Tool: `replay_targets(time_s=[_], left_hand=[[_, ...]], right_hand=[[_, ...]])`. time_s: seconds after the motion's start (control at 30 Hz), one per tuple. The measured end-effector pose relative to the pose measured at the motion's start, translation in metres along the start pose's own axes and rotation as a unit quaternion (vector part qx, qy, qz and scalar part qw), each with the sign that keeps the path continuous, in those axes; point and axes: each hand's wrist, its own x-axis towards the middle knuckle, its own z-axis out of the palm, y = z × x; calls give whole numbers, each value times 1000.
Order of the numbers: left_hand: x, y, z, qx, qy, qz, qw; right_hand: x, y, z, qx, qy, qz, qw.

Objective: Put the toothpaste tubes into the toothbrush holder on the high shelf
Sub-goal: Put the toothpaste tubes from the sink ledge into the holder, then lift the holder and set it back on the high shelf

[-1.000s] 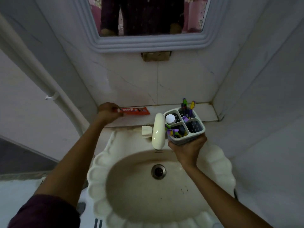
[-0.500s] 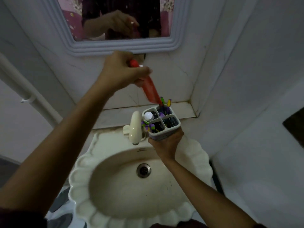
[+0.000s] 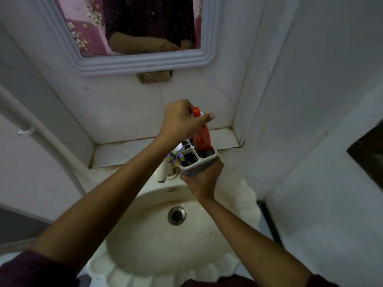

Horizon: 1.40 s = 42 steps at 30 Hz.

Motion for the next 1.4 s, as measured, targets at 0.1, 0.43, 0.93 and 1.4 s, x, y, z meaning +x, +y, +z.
replay_targets(time_s=[0.1,0.43,0.93,1.4], left_hand=[[-1,-4,7,18,-28,-12,999],[-6,-25,32,147,-145,13,978],[2,-23,35,270,-194,-12,943],[-60,-124,-63,73,120,-62,988]], right_hand=[[2,1,0,-2,-2,23,1000],[0,4,-3,2,-17,15,1000],[-6,13,-1,72,-17,23,997],[21,-1,-1,34,-3,34,999]])
